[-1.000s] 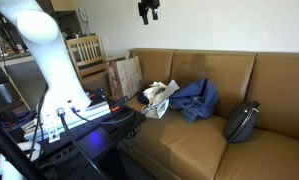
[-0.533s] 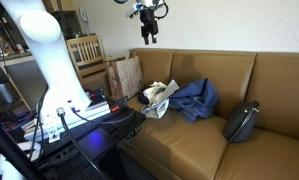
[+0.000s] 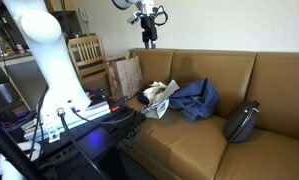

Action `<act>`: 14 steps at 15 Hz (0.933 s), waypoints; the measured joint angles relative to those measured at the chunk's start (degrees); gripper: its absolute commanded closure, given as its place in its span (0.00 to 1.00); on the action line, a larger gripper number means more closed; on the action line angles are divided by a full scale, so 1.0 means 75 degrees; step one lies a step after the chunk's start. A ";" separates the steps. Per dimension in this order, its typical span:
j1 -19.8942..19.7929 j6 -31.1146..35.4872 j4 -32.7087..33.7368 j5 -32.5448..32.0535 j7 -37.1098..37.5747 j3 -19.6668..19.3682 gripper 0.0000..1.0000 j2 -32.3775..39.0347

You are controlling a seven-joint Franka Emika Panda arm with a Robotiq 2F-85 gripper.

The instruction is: Put the striped cloth in the bag

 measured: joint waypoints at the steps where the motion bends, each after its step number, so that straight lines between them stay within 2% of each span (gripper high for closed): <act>1: 0.0003 0.0153 0.0039 0.0136 0.0010 0.0000 0.00 0.0136; 5: 0.0107 0.1842 0.0565 0.1150 0.0025 0.0037 0.00 0.1707; 8: 0.0323 0.2852 0.1380 0.1519 0.0049 0.0102 0.00 0.3207; 11: 0.0576 0.2924 0.2418 0.1528 0.0159 0.0101 0.00 0.4423; 14: 0.0637 0.2610 0.3131 0.1639 0.0122 0.0186 0.00 0.5016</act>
